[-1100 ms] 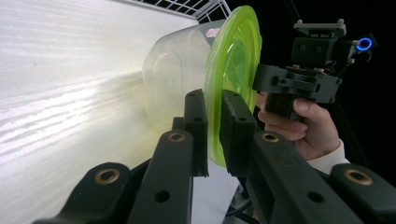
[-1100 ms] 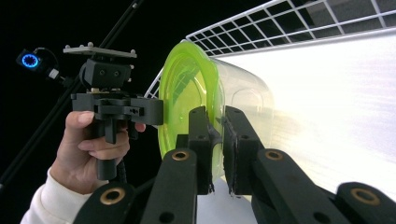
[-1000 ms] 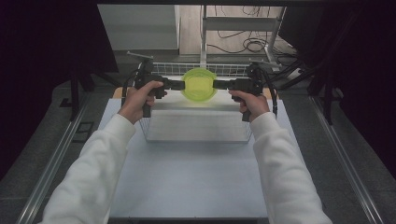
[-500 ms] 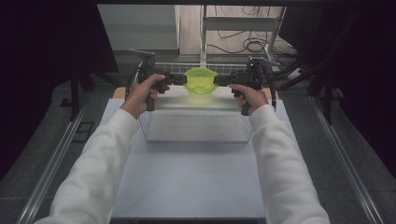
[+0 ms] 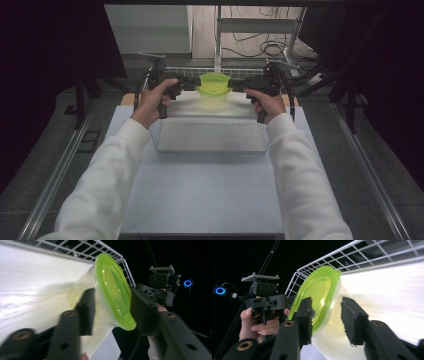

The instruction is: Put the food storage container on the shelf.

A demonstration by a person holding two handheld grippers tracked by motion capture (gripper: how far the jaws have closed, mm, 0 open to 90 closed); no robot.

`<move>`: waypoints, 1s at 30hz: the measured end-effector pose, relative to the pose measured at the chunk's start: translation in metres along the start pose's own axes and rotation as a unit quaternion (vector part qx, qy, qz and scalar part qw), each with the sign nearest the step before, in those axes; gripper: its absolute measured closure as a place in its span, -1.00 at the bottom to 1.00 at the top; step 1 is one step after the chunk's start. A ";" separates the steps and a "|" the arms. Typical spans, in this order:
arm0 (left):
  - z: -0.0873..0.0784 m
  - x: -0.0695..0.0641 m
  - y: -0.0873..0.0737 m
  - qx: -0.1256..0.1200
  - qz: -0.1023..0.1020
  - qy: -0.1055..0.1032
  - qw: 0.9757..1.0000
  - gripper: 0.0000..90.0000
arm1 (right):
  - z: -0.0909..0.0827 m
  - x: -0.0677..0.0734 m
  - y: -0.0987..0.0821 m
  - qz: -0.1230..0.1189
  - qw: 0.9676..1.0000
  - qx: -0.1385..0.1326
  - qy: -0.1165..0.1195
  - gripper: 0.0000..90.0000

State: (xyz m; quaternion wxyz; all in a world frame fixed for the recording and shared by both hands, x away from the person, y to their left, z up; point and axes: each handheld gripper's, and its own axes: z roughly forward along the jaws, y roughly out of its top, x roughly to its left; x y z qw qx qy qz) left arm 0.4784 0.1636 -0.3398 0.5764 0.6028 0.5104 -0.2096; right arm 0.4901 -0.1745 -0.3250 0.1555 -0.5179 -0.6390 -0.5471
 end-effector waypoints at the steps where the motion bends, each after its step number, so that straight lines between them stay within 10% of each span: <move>1: -0.002 -0.001 0.000 -0.003 0.006 0.004 1.000 0.09 | -0.001 0.001 0.000 -0.005 1.000 -0.002 0.000 0.27; 19: -0.011 -0.020 -0.013 -0.019 0.089 0.044 0.995 -0.31 | -0.019 0.018 -0.007 -0.096 0.995 -0.030 -0.025 -0.03; 30: -0.035 -0.032 -0.046 -0.039 0.151 0.076 0.985 -0.39 | -0.043 0.020 -0.033 -0.168 0.984 -0.045 -0.034 -0.15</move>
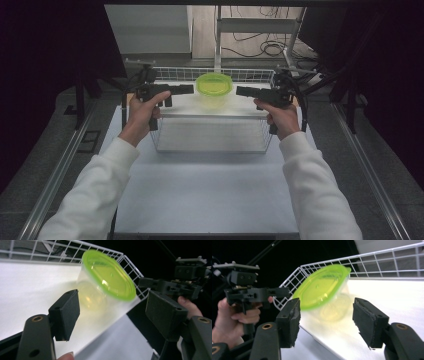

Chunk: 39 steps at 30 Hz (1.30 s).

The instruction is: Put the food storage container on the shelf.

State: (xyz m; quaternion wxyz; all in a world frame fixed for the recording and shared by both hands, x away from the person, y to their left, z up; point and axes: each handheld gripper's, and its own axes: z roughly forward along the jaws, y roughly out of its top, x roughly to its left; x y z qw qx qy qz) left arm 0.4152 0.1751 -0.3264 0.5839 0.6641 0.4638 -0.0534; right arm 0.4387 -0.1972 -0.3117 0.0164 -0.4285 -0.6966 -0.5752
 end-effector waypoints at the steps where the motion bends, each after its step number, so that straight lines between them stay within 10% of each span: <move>1: -0.005 0.000 -0.005 -0.002 0.005 0.005 1.000 -0.39 | -0.004 0.001 -0.003 -0.010 1.000 -0.003 -0.003 -0.16; 10: -0.047 -0.001 -0.059 -0.011 0.058 0.052 0.997 -0.40 | -0.049 0.013 -0.055 -0.101 0.994 -0.003 -0.039 -0.25; 17: -0.059 -0.012 -0.102 0.019 0.099 0.077 0.992 -0.39 | -0.070 0.012 -0.100 -0.115 0.992 0.009 -0.042 -0.30; 29: -0.055 0.020 -0.185 0.084 0.041 0.099 0.991 -0.39 | -0.073 -0.014 -0.179 -0.111 0.989 0.069 -0.074 -0.32; 39: -0.052 0.023 -0.192 0.097 0.047 0.108 0.988 -0.40 | -0.067 -0.019 -0.193 -0.115 0.986 0.088 -0.086 -0.37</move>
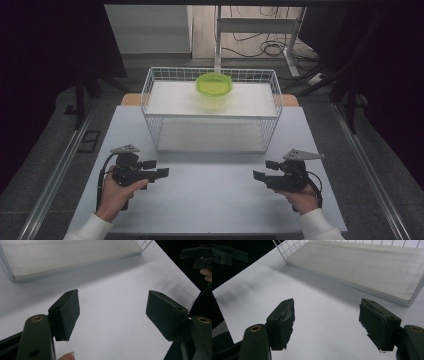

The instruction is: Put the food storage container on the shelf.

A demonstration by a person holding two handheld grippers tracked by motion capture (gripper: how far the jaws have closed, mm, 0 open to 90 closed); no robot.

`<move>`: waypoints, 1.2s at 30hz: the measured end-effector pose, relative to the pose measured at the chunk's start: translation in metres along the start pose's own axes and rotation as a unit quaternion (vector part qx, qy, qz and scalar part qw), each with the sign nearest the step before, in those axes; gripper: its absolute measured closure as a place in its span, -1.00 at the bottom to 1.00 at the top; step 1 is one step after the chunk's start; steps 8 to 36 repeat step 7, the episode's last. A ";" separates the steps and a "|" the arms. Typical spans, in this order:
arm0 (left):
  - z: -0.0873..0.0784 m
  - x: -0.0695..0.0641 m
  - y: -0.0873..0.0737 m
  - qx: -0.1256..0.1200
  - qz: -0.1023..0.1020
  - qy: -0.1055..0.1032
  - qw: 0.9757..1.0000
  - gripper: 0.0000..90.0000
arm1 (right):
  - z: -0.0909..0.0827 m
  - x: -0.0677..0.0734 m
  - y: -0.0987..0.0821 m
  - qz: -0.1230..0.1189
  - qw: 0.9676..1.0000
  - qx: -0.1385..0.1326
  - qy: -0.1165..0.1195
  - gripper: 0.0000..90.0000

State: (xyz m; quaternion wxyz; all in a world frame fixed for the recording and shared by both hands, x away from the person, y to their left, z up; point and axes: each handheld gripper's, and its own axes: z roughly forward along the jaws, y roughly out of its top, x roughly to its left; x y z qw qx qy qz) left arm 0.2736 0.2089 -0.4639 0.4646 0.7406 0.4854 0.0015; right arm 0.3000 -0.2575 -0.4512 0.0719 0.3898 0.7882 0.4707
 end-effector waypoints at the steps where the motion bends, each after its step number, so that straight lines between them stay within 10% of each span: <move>1: 0.000 0.000 0.000 0.000 0.000 0.000 1.000 -0.40 | -0.001 0.000 0.000 0.002 1.000 -0.002 -0.002 -0.37; 36: 0.001 0.005 0.000 0.002 0.001 0.007 1.000 -0.40 | -0.003 0.001 -0.003 -0.009 1.000 -0.019 -0.012 -0.42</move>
